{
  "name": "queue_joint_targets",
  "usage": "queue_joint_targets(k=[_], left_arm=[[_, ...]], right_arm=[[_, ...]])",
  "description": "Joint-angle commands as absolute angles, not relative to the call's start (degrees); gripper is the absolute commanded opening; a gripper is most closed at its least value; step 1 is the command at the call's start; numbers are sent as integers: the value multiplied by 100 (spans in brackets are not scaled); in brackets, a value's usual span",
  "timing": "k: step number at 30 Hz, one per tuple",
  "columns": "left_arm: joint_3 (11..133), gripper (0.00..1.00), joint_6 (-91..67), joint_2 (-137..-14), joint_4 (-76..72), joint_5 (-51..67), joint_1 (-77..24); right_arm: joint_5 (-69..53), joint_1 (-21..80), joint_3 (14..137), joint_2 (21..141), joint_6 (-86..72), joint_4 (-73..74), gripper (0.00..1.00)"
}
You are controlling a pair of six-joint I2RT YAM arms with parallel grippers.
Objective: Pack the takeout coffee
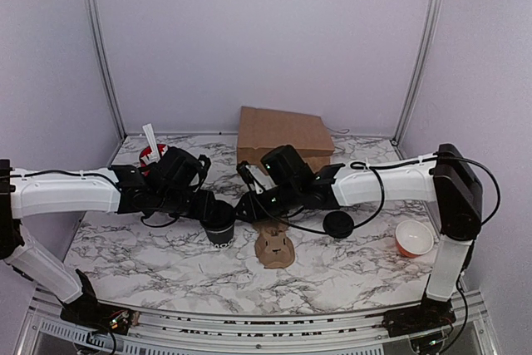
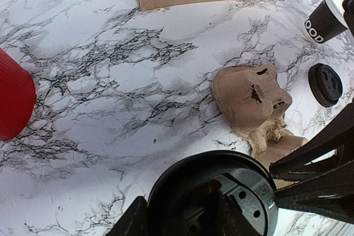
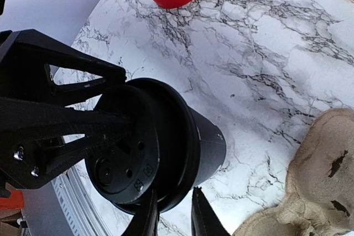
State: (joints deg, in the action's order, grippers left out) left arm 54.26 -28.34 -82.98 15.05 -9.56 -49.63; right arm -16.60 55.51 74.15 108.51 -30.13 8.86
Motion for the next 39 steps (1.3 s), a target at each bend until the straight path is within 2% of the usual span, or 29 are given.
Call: queue_joint_targets(k=[1, 8, 30, 34, 39], left_arm=[[5120, 42, -2952, -8473, 1841, -741, -5018], [5057, 41, -2985, -8464, 1767, -713, -5019], [5028, 41, -2970, -8459, 1757, -686, -5014], [5019, 41, -2962, -8457, 1757, -686, -5017], [5035, 41, -2920, -8422, 1758, -661, -5010]], right_arm=[[-1608, 5885, 6690, 11715, -2802, 2637, 20], [-1371, 5986, 6661, 11888, -2834, 2701, 19], [638, 6641, 7015, 12586, -2999, 3712, 18], [573, 6740, 6979, 12634, -3036, 3620, 18], [203, 6614, 6921, 11954, -3182, 3170, 18]])
